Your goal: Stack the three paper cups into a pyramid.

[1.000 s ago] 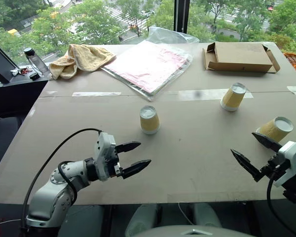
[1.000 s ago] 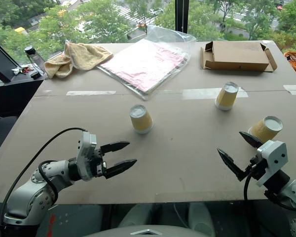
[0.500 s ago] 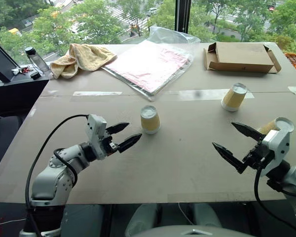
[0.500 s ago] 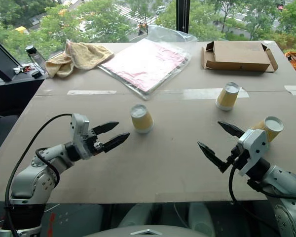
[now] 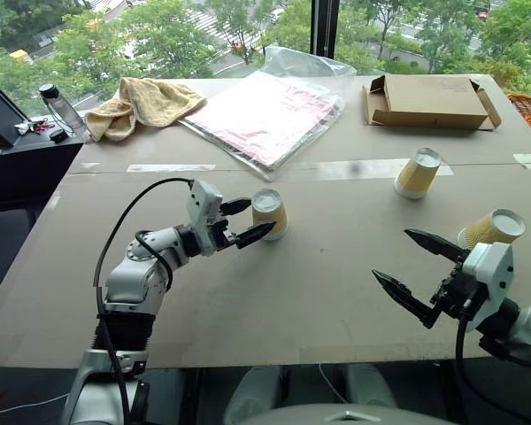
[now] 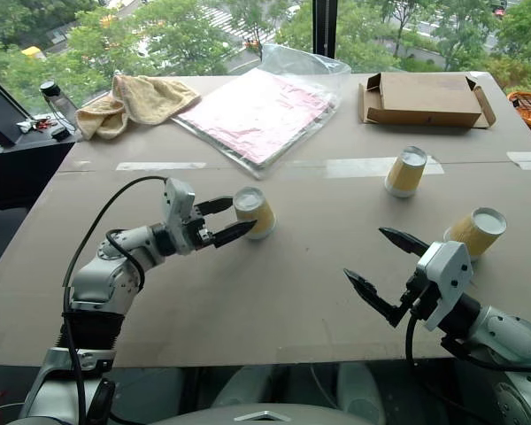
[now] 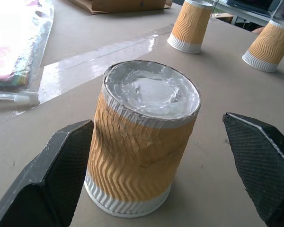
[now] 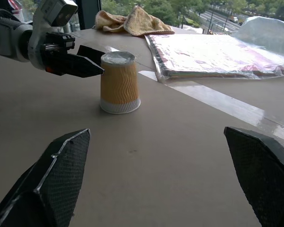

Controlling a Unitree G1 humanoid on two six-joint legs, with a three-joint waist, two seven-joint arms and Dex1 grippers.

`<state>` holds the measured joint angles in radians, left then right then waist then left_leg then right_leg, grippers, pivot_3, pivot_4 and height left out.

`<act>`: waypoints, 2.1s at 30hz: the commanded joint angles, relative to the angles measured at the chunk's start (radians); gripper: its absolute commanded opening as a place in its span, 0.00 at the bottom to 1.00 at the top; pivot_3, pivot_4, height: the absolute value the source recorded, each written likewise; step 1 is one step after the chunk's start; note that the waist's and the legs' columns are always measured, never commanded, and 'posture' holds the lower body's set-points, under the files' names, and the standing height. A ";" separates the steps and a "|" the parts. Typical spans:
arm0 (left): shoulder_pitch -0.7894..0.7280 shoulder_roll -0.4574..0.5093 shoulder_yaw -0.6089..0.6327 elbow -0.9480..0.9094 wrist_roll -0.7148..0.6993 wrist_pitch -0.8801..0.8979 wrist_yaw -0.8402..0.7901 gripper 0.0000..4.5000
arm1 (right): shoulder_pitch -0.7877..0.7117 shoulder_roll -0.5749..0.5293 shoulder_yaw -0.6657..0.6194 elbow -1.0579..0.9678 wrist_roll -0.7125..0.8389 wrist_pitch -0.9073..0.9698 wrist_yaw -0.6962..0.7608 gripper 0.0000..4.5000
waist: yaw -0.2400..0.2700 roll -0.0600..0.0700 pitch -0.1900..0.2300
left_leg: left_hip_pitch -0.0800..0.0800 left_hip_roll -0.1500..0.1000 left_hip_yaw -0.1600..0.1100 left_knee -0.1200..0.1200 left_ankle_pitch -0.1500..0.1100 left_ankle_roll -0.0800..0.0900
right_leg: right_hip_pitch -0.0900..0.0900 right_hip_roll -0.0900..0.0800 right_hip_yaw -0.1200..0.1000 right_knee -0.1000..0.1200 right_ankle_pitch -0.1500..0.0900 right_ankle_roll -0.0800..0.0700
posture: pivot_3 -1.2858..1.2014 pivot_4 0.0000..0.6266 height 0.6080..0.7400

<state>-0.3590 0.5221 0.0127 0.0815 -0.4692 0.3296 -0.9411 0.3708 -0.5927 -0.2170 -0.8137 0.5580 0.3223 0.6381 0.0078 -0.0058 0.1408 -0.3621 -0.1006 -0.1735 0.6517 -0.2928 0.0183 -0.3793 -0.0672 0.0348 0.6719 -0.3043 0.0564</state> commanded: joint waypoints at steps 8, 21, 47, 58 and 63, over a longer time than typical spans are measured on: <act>-0.093 -0.054 -0.050 0.101 0.036 -0.066 -0.119 0.42 | 0.115 0.027 -0.054 -0.119 -0.020 -0.021 -0.060 1.00 | 0.004 -0.001 0.000 | 0.000 0.000 0.000 0.001 0.000 0.000 | 0.000 0.000 0.000 0.000 0.000 0.000 | 0.52 0.24 1.00; -0.187 -0.183 -0.134 0.153 0.110 -0.141 -0.133 0.42 | 0.209 0.076 -0.058 -0.149 -0.074 -0.054 -0.096 1.00 | 0.003 -0.001 0.000 | 0.000 0.000 0.000 0.002 0.000 0.000 | 0.000 0.000 0.000 0.001 0.000 0.000 | 0.52 0.24 1.00; 0.044 0.167 0.032 -0.408 -0.384 0.350 -0.381 0.99 | -0.064 0.075 -0.353 0.107 -0.041 0.175 -0.387 1.00 | -0.019 0.001 0.000 | 0.001 0.000 0.002 0.001 0.000 0.000 | -0.001 0.000 0.004 0.005 0.000 0.000 | 0.52 0.24 1.00; 0.105 0.138 0.008 -0.516 -0.355 0.300 -0.311 0.99 | -0.265 0.097 -0.297 0.313 -0.123 0.300 -0.514 1.00 | -0.019 0.001 0.000 | 0.001 0.000 0.003 0.000 0.000 0.000 | -0.002 0.001 0.004 0.004 0.000 0.000 | 0.52 0.24 1.00; 0.117 0.118 0.009 -0.538 -0.353 0.282 -0.260 1.00 | -0.281 0.107 -0.305 0.342 -0.098 0.335 -0.496 0.94 | -0.020 0.001 0.000 | 0.000 0.000 0.003 0.000 0.000 0.000 | -0.002 0.001 0.005 0.004 0.000 0.000 | 0.52 0.24 1.00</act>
<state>-0.2466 0.6422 0.0148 -0.4167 -0.8179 0.6311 -1.2152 0.0998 -0.4849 -0.5054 -0.4632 0.4486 0.6513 0.1355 -0.0118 -0.0052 0.1407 -0.3616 -0.1005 -0.1702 0.6521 -0.2926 0.0183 -0.3813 -0.0667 0.0395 0.6760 -0.3044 0.0562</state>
